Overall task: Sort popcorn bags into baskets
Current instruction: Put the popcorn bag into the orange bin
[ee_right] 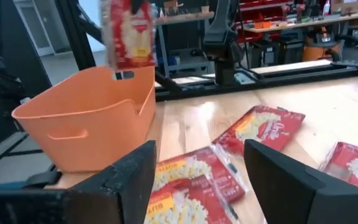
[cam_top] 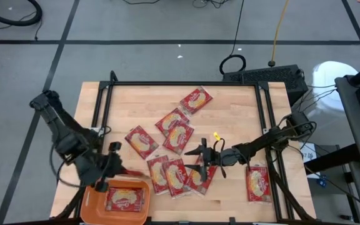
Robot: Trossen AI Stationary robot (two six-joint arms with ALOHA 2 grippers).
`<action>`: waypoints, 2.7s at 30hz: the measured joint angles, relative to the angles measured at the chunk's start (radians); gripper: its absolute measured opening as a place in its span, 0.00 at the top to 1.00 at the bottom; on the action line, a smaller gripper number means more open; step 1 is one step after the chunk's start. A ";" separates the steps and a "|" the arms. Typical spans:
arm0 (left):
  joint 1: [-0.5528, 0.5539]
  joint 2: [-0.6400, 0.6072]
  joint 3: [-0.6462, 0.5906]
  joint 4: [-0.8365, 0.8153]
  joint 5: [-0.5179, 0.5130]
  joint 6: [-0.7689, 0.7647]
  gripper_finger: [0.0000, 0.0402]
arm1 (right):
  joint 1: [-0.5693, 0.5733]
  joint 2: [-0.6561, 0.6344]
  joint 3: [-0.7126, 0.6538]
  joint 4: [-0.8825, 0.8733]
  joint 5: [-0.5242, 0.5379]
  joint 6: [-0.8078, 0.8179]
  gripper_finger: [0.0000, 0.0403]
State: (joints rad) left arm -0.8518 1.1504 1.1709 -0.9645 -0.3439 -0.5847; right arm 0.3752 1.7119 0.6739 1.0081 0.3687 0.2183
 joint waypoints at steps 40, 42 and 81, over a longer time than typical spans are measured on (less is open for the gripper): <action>-0.288 0.566 0.209 -0.262 -0.084 -0.401 0.92 | -0.010 0.000 0.000 0.012 0.049 -0.020 0.42; -0.288 0.566 0.204 -0.257 -0.084 -0.407 0.92 | -0.010 0.000 0.000 0.012 0.049 -0.021 0.42; -0.291 0.416 0.192 -0.198 -0.082 -0.439 0.63 | -0.007 0.001 0.000 0.003 0.048 -0.017 0.42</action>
State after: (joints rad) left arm -1.1431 1.5664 1.3624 -1.1628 -0.4260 -1.0233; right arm 0.3683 1.7126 0.6743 1.0114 0.4168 0.2016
